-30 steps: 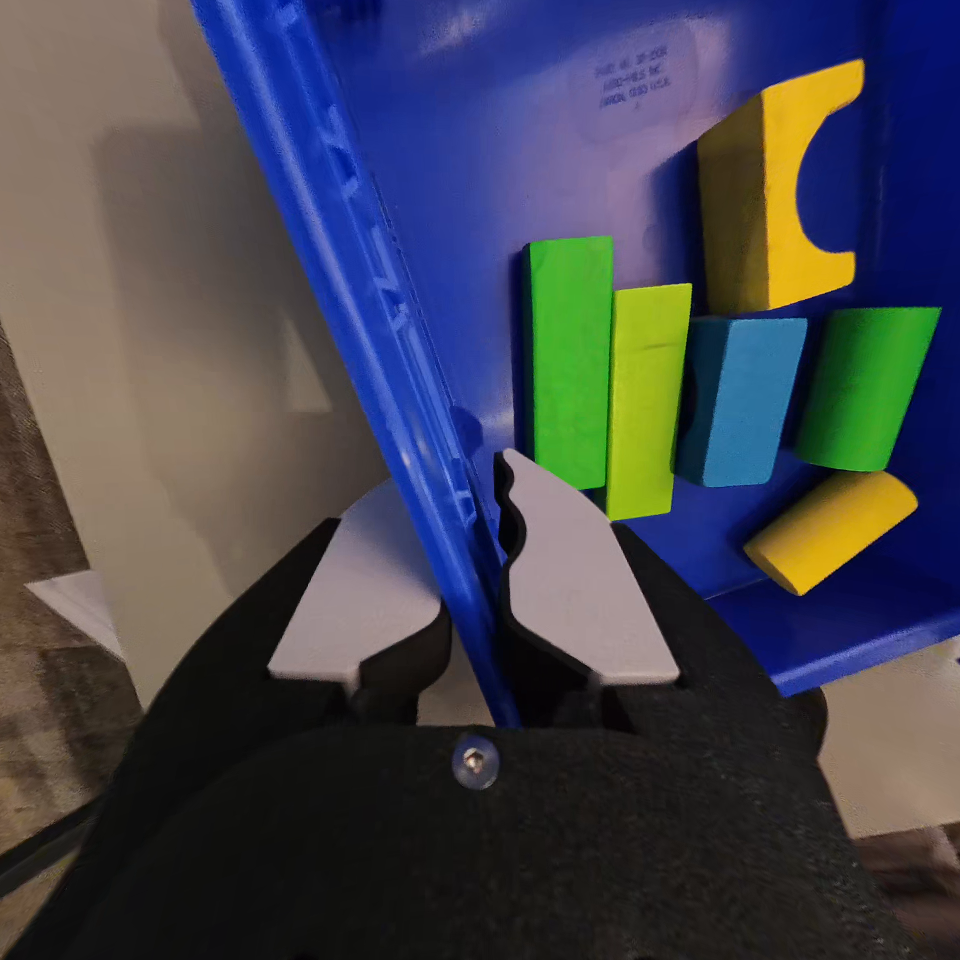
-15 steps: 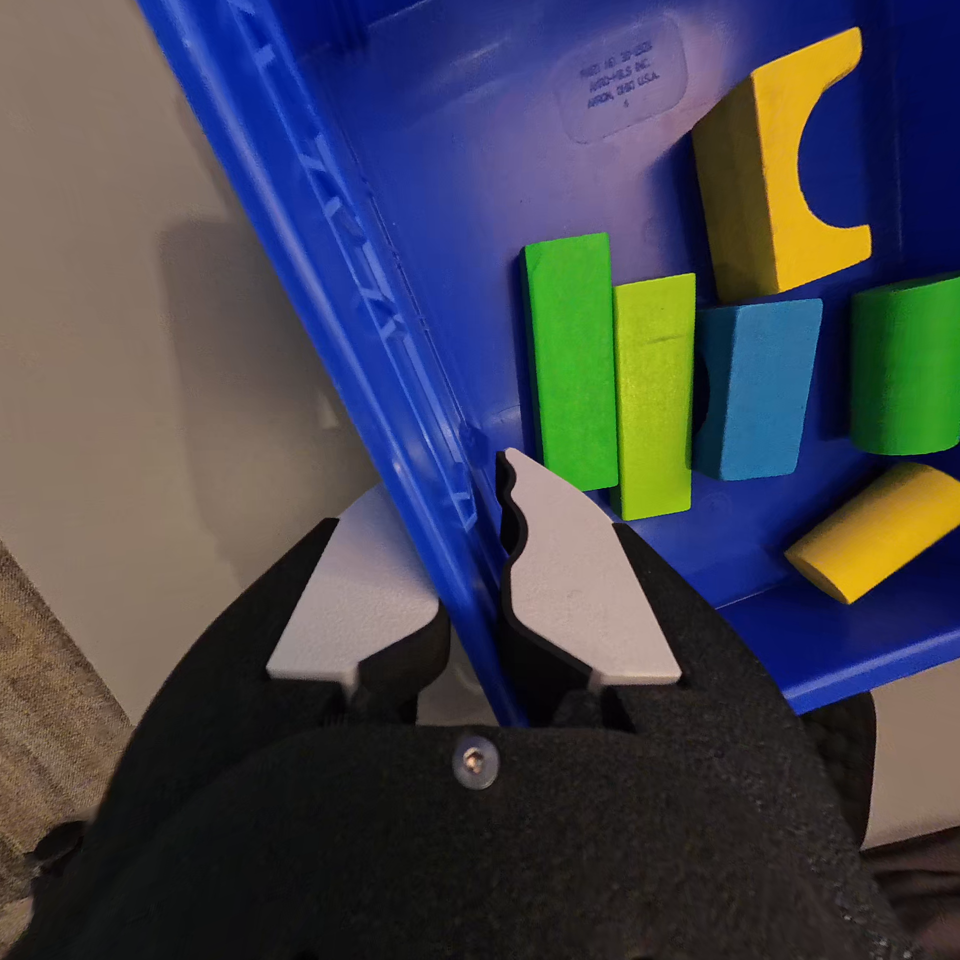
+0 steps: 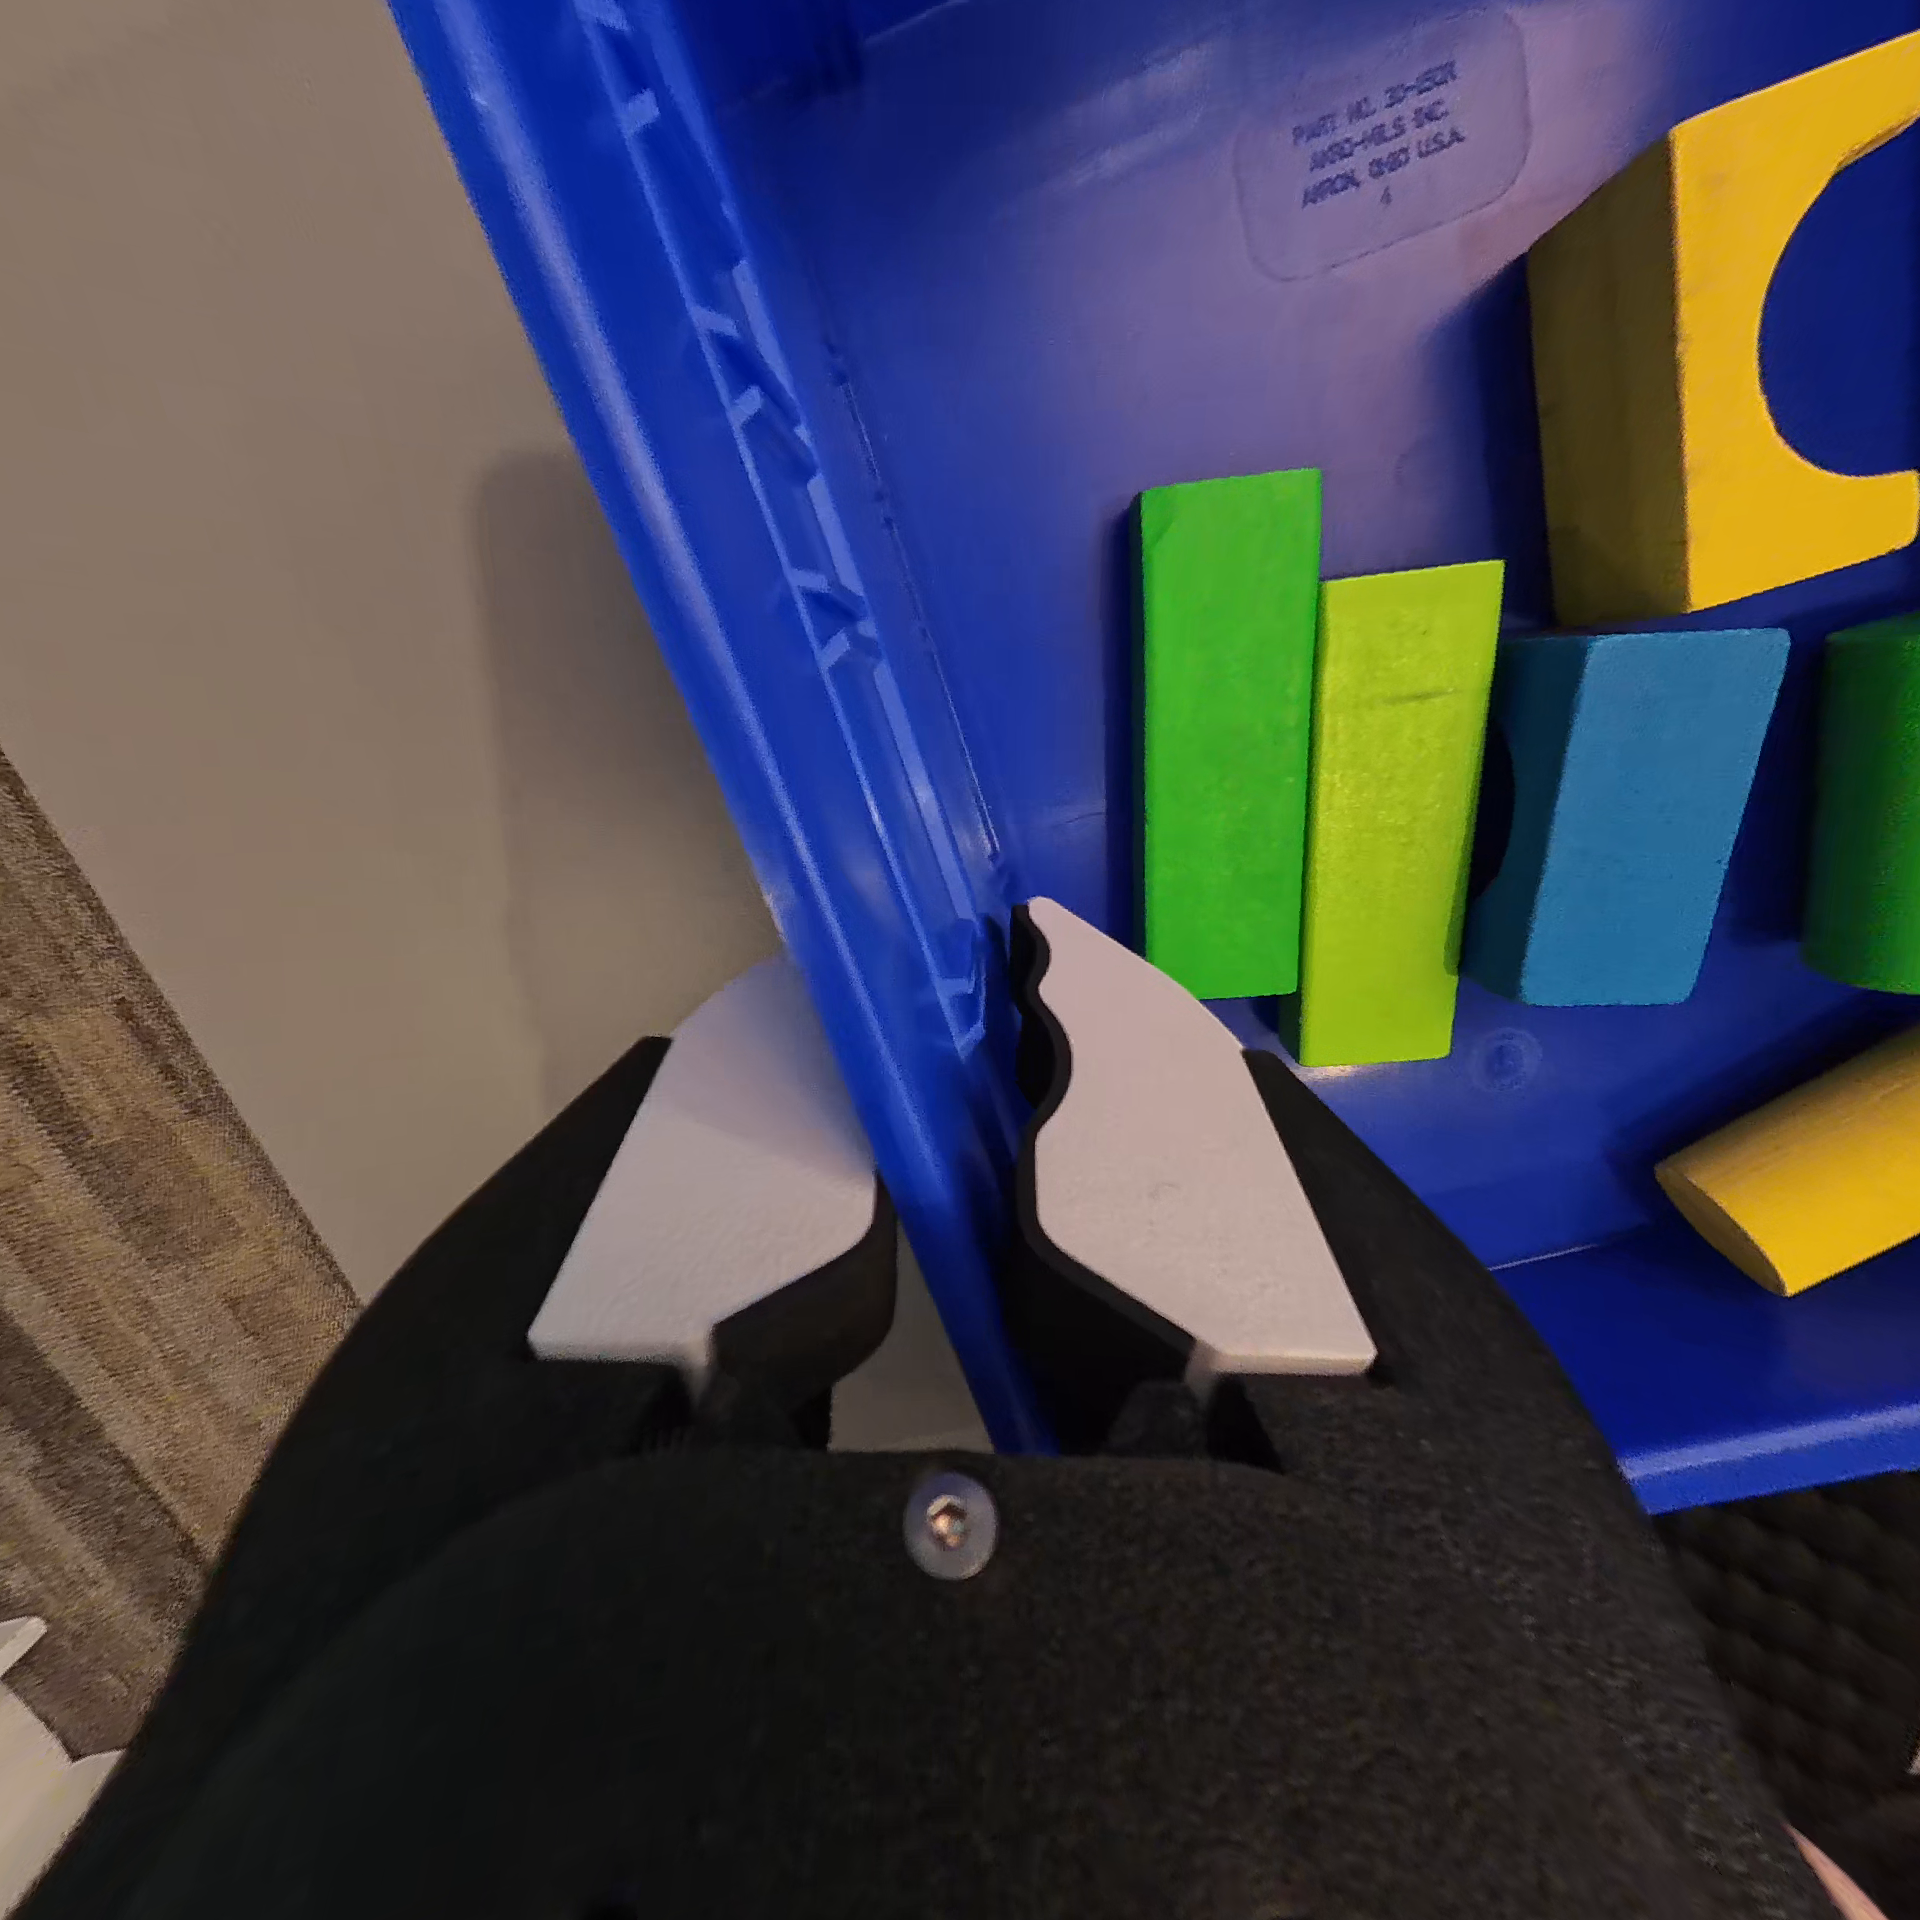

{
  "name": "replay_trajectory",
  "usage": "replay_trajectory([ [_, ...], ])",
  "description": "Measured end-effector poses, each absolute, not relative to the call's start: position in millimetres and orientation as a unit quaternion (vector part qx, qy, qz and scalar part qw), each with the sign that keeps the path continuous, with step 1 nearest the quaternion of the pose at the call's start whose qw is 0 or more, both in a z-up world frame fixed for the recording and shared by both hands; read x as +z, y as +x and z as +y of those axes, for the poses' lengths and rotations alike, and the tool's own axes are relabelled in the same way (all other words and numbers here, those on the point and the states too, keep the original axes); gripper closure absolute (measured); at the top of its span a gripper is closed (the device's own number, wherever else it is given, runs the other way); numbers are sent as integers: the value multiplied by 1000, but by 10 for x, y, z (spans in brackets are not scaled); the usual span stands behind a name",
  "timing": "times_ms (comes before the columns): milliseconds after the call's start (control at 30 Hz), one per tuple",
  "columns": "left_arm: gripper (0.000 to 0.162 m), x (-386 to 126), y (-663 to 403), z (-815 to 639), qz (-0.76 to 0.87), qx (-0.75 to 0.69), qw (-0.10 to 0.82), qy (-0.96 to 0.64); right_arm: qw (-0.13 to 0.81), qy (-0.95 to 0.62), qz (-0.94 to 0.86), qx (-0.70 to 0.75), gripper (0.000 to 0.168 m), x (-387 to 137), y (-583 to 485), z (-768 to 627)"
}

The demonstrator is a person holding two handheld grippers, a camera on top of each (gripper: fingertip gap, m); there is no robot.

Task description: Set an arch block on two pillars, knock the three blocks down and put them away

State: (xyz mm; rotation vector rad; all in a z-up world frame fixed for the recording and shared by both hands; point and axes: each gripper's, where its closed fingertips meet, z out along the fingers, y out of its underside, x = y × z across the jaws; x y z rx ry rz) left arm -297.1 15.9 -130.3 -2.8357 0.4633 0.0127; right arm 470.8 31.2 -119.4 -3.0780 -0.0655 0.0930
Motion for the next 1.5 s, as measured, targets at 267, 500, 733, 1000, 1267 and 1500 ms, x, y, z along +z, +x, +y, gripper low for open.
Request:
replay_trajectory([
  [267,138,-1293,-2991,178,156,12,144,-977,25,-999,-36,23,159,-1198,5109,252],
  [500,109,-788,-3071,318,134,44,270,-952,93,-994,-57,-27,144,-1039,5192,291],
  [733,102,532,-2272,87,205,-50,484,-849,457,-885,-68,-63,127,369,4943,542],
  [1000,124,483,-1543,-179,306,-127,447,-831,717,-665,-157,139,115,1409,3859,355],
  [1267,113,-752,-1441,-172,305,-19,162,-938,663,-712,-193,132,115,1005,3649,544],
  [1500,113,-1141,-1278,-88,234,-86,96,-964,620,-752,-210,76,112,729,3654,650],
])
